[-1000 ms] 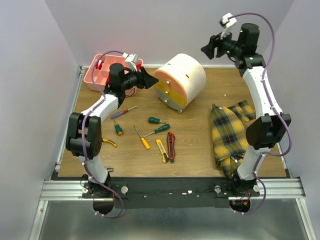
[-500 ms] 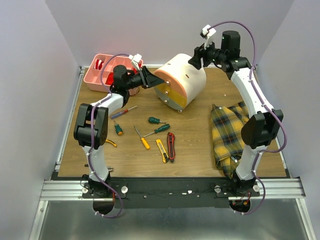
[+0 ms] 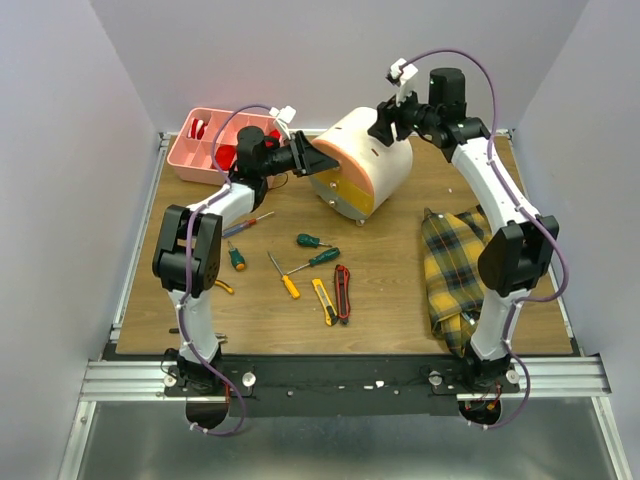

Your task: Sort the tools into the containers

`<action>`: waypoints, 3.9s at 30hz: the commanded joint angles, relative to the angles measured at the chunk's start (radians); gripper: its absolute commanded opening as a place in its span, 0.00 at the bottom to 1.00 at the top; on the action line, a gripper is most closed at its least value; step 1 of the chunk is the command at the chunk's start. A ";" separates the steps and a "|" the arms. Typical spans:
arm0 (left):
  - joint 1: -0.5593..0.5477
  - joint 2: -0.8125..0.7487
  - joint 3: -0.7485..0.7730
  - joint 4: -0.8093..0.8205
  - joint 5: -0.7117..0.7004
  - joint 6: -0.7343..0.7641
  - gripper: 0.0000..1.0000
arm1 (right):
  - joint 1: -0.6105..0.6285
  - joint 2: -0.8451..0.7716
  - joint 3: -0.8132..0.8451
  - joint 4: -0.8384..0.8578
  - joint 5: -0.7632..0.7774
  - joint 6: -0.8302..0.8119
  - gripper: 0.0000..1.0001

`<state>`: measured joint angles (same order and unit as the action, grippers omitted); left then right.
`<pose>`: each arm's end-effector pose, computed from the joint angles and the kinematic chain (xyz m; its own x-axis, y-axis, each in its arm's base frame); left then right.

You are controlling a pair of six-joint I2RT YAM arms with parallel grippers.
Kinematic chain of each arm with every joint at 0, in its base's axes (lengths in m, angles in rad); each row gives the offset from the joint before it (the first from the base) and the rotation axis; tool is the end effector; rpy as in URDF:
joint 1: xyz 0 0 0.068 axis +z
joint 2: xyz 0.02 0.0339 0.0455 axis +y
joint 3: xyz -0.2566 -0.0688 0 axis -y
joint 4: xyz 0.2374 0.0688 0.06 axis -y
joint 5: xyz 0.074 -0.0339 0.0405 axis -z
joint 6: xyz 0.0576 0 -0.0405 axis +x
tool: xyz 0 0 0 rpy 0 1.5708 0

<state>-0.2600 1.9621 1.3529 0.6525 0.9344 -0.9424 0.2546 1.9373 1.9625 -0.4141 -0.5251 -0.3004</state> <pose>0.4278 -0.1617 0.2688 -0.7272 -0.3040 -0.6155 0.5801 0.2072 -0.7877 0.4402 0.1444 0.3721 -0.1532 -0.3044 -0.9401 -0.7456 0.6600 -0.0922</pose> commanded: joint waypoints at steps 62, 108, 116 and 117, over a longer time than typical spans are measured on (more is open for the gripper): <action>0.008 -0.123 -0.029 -0.165 -0.098 0.174 0.18 | 0.054 0.106 -0.016 -0.009 0.148 -0.039 0.68; 0.275 -0.571 -0.247 -1.326 -0.635 0.867 0.62 | 0.054 0.088 -0.023 0.017 0.208 -0.031 0.81; 0.297 -0.583 -0.359 -1.305 -0.723 0.705 0.63 | 0.049 0.020 -0.034 0.000 0.204 -0.031 0.85; 0.295 -0.585 -0.377 -1.274 -0.720 0.697 0.63 | 0.049 0.034 -0.016 -0.032 0.211 -0.025 0.85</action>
<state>0.0322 1.3914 1.0420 -0.6342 0.2760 -0.1253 0.3004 1.9774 1.9396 -0.3046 -0.3519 -0.3233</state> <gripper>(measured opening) 0.626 0.839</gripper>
